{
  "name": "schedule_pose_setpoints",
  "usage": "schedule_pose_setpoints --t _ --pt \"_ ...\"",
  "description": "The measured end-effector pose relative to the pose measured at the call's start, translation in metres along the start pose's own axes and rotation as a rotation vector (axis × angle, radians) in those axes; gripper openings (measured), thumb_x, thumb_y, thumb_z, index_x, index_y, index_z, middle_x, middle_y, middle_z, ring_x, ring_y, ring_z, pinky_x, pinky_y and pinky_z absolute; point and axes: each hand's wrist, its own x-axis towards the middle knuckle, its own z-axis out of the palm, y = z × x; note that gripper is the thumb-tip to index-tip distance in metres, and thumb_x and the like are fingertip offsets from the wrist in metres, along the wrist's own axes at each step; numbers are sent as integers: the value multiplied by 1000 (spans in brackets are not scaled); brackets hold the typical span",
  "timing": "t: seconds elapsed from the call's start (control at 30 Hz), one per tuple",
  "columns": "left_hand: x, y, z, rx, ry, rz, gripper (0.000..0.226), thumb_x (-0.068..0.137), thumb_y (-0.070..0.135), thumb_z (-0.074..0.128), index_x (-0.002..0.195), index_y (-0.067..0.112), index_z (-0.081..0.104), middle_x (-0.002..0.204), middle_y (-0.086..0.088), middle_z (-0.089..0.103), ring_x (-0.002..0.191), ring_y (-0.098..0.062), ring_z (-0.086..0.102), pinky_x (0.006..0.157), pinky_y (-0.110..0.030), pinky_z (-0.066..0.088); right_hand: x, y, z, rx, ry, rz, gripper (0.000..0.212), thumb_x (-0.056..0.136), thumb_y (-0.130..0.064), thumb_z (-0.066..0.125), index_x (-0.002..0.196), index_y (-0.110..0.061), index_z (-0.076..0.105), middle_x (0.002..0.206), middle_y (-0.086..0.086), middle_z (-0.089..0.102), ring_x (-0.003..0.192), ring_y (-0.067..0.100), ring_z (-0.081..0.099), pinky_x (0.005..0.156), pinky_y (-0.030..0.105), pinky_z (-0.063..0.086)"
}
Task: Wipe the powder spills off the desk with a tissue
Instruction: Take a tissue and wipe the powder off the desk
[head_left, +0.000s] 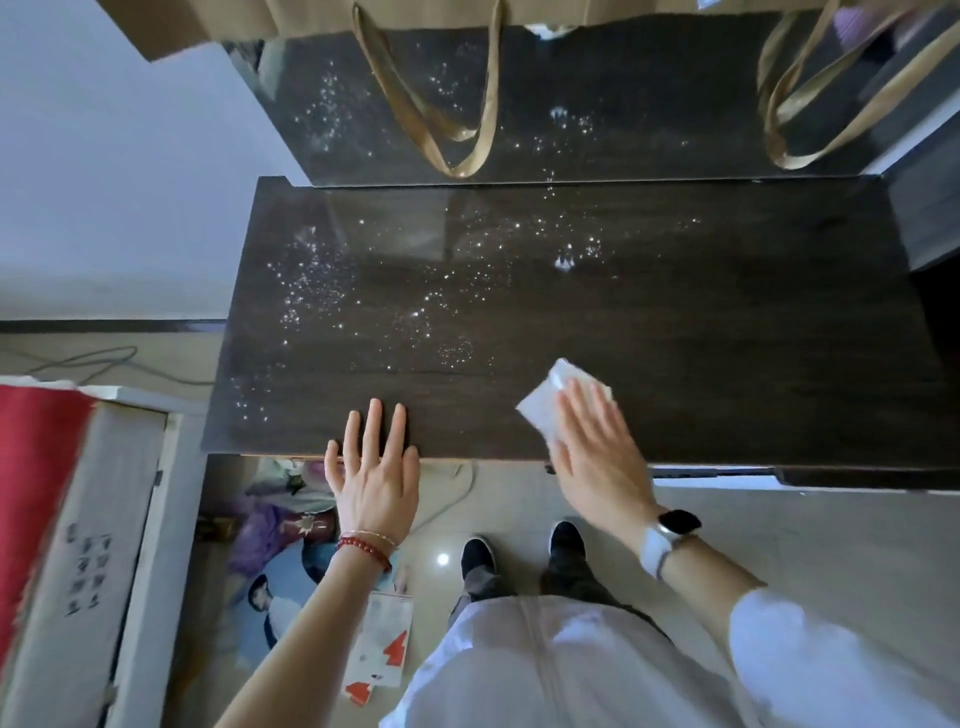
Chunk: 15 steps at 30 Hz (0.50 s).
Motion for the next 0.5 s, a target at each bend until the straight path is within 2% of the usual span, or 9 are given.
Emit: schedule_pose_setpoints --t 0.07,0.13,0.2,0.4,0.5 --pt "0 -6 -3 15 1 42 53 90 40 21 141 30 25 154 -1 19 142 -21 10 113 -45 2 -5 28 -10 -43 56 281 51 95 -19 38 138 6 27 148 28 24 138 43 20 116 53 12" --pt "1 -11 -7 23 1 88 54 89 41 18 140 27 31 152 -3 26 141 -23 17 111 -46 7 -4 30 -9 -10 65 534 54 95 -19 39 140 6 23 149 31 17 139 45 13 116 53 9" --pt "1 -22 -13 26 -11 135 54 89 40 17 138 26 35 149 -5 32 139 -25 24 109 -48 13 3 5 -2 17 56 659 56 96 -23 38 141 3 18 149 32 12 139 46 8 116 53 5" --pt "6 -101 -36 100 -95 264 53 88 37 21 138 26 35 148 -8 33 137 -32 28 104 -59 22 35 -132 45 42 128 564 57 89 -21 52 136 5 34 143 34 28 132 55 22 110 61 13" --pt "13 -146 -46 98 -83 208 55 88 41 17 140 30 29 152 -5 26 141 -31 16 107 -58 13 54 -207 67 66 112 398 56 87 -23 54 134 4 39 142 30 34 130 54 27 107 63 14"
